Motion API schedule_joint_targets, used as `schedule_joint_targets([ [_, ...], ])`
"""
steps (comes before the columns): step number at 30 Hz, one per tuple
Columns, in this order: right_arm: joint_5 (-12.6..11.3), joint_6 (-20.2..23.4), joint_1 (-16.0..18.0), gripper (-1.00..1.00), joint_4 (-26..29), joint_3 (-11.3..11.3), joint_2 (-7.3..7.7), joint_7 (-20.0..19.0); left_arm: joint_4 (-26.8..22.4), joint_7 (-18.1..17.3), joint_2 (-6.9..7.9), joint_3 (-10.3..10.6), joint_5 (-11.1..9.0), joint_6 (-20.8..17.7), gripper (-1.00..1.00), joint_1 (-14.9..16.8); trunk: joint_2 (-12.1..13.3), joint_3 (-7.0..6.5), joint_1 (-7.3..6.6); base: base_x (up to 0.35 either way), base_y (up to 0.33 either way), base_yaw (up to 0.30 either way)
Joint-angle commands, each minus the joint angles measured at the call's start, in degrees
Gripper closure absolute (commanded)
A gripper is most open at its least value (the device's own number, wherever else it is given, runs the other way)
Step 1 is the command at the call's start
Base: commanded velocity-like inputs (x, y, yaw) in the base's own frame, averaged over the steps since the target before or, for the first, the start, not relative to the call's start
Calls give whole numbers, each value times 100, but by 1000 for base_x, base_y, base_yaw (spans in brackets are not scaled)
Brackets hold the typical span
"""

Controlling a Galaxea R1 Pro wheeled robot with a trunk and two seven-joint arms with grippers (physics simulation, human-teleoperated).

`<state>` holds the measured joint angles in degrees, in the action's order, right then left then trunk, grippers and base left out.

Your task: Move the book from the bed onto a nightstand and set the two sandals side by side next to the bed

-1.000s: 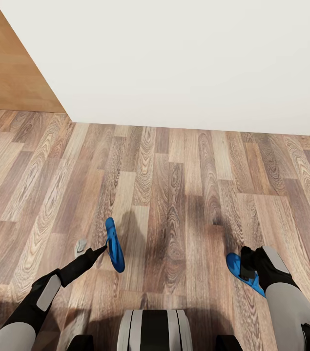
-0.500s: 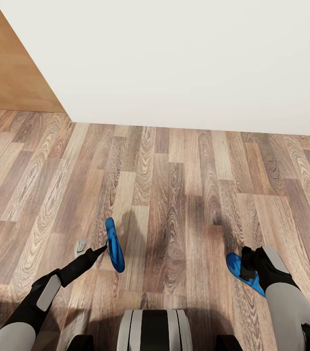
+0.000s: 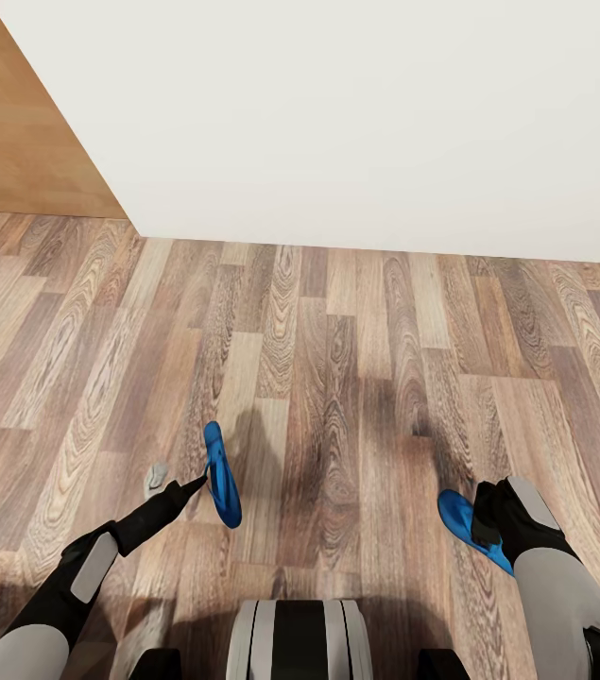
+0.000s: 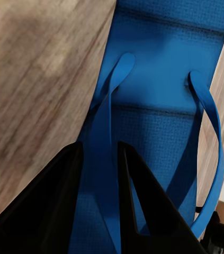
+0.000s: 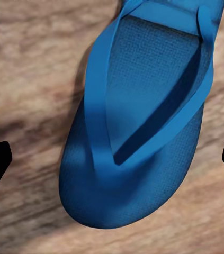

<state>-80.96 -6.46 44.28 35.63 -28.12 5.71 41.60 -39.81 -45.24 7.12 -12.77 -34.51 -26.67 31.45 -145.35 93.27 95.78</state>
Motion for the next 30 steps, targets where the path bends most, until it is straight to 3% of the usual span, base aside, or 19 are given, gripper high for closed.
schedule_joint_targets([
  [1, -60, -60, 1, -100, 5, 0, 0, 6, -1, 15, 0, -6, -20, -31, 100, 2, -1, 3, -1, 0, 0, 0],
  [30, -51, -154, 1, -100, 5, 0, 0, -2, -1, 15, 0, -6, -19, -31, 100, 2, -1, 3, -1, 0, 0, 0],
])
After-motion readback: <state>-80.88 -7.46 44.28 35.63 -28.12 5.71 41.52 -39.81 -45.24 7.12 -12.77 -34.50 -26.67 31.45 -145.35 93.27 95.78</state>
